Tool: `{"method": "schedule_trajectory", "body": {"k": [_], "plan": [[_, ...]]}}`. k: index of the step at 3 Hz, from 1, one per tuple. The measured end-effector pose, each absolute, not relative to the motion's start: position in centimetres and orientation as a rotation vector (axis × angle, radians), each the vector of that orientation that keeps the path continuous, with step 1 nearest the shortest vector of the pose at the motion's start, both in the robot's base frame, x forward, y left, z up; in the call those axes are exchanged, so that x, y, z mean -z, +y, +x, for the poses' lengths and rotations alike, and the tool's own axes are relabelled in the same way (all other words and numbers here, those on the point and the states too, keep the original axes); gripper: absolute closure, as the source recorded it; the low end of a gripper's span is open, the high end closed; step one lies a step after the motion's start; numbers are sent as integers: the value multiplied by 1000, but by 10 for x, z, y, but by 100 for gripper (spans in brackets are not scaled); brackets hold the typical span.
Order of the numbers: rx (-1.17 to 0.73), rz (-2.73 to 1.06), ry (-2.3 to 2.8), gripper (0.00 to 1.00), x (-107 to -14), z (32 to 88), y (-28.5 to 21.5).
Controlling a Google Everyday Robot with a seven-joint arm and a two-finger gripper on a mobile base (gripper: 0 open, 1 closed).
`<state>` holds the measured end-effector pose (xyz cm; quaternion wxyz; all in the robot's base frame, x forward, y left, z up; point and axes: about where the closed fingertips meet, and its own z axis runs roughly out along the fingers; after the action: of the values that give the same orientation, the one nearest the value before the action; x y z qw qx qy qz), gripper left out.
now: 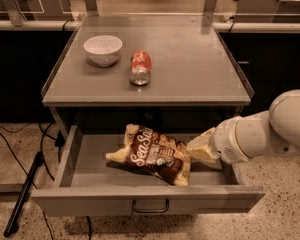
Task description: Pick brown chip bag from top drawer and place on counter
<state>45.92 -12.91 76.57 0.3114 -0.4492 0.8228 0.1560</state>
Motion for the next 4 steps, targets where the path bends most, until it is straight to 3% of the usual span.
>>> {"method": "schedule_trajectory", "body": {"k": [1,2,4], "plan": [[-373,-1191,2122,100,-754,462,-116],[-346,-1210,2096,82,-743,468,-103],[-314,-1253,2098,29,-715,485,-82]]}}
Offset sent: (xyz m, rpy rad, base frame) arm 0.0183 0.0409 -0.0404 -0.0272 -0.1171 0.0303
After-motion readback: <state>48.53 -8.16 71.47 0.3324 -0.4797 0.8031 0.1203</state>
